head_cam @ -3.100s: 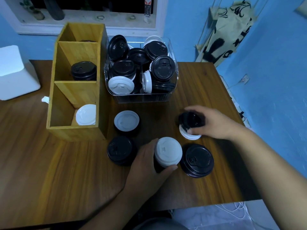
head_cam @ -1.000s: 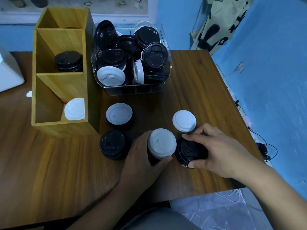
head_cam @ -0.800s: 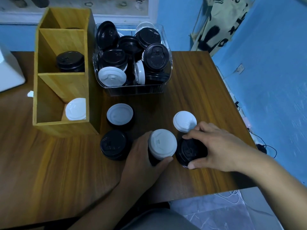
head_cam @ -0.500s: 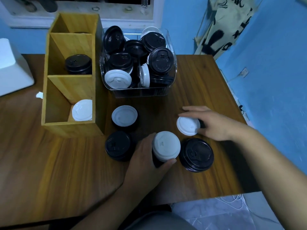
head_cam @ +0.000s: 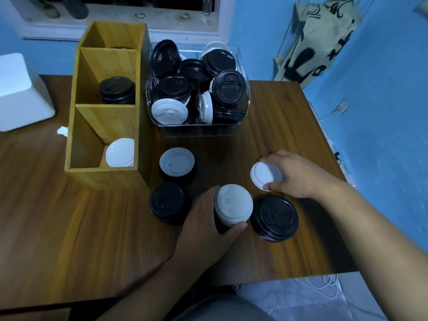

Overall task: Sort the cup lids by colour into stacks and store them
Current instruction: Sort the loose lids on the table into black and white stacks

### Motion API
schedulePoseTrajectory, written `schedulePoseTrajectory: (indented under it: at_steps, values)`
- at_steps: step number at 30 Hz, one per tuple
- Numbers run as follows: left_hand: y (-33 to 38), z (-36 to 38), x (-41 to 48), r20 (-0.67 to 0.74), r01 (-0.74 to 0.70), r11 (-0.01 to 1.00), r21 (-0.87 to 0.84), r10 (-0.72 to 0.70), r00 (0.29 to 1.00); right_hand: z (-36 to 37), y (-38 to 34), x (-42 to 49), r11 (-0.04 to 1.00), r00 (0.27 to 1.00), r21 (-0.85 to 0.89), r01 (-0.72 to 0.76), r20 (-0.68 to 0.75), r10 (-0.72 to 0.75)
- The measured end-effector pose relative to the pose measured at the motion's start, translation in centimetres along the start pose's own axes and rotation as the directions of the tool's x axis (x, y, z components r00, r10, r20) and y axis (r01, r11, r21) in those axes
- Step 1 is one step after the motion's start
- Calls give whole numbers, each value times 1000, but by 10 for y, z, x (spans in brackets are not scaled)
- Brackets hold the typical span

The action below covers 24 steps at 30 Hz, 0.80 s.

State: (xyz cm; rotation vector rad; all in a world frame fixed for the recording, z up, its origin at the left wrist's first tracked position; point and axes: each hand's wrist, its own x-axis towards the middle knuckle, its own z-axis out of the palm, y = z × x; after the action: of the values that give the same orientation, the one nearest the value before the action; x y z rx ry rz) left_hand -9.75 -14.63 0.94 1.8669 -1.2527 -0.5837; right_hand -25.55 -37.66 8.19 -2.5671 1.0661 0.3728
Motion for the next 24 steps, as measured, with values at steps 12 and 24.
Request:
schedulePoseTrajectory:
  at_steps: [12,24]
  values:
    - [-2,2,0,14,39,996,-80,-37,999,-5,-87,-57,969,980,166,186,-100,-171]
    - [-5,2,2,39,30,998,-63,-28,999,4,-102,-45,990,994,92,105,26,-107]
